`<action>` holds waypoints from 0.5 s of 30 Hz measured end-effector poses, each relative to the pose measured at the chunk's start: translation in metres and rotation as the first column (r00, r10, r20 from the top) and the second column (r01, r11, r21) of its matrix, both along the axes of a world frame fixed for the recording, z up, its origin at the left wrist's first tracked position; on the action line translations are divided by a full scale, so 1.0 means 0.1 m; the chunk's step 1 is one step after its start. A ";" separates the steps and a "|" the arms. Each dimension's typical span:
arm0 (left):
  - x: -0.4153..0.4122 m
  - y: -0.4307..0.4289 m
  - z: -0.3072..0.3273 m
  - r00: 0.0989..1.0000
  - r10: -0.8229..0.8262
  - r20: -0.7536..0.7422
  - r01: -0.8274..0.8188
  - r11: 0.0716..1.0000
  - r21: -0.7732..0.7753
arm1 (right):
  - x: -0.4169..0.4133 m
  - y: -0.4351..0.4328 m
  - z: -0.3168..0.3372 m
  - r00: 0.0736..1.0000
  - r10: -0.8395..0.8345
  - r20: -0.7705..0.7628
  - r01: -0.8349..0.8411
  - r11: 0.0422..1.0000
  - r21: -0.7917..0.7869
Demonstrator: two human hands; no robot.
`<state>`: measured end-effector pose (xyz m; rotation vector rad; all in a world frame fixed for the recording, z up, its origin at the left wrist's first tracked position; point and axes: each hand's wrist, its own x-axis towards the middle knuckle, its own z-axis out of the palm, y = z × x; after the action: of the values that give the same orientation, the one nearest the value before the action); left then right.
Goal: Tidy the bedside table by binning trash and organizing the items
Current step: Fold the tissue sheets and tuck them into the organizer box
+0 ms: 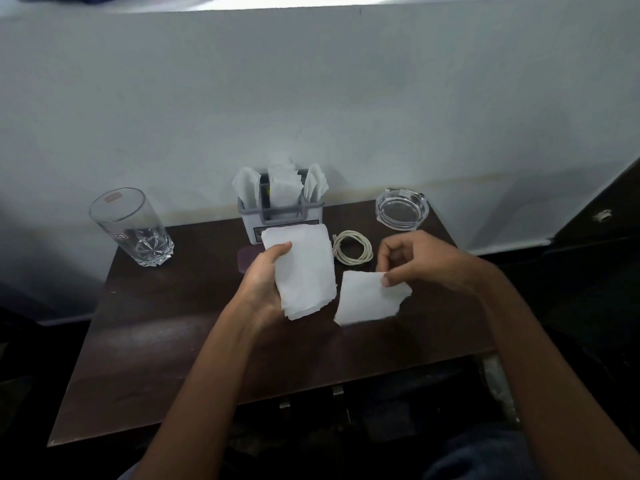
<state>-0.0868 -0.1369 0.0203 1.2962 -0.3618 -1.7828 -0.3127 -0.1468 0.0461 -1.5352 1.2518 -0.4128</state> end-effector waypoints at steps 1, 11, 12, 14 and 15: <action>-0.01 0.00 -0.01 1.000 -0.025 -0.003 0.025 1.000 -0.002 | 0.03 0.03 0.07 0.997 0.036 0.074 -0.037 0.999 0.008; -0.18 0.06 -0.09 0.947 -0.269 -0.178 0.253 0.962 -0.103 | 0.47 -0.02 0.13 0.993 -0.069 0.095 0.091 0.962 -0.258; -0.18 0.06 -0.08 0.940 -0.278 -0.199 0.261 0.959 -0.109 | 0.49 -0.03 0.11 0.995 -0.085 0.060 0.099 0.952 -0.290; -0.20 0.06 -0.08 0.930 -0.295 -0.221 0.275 0.954 -0.115 | 0.49 -0.04 0.08 0.993 -0.117 0.007 0.112 0.936 -0.334; -0.20 0.06 -0.09 0.932 -0.287 -0.223 0.267 0.957 -0.113 | 0.49 -0.05 0.07 0.991 -0.131 -0.012 0.119 0.930 -0.347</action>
<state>-0.1067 -0.1311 0.0110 0.9968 -0.4960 -2.1128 -0.2636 -0.1514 0.0526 -1.7669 1.3608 -0.7233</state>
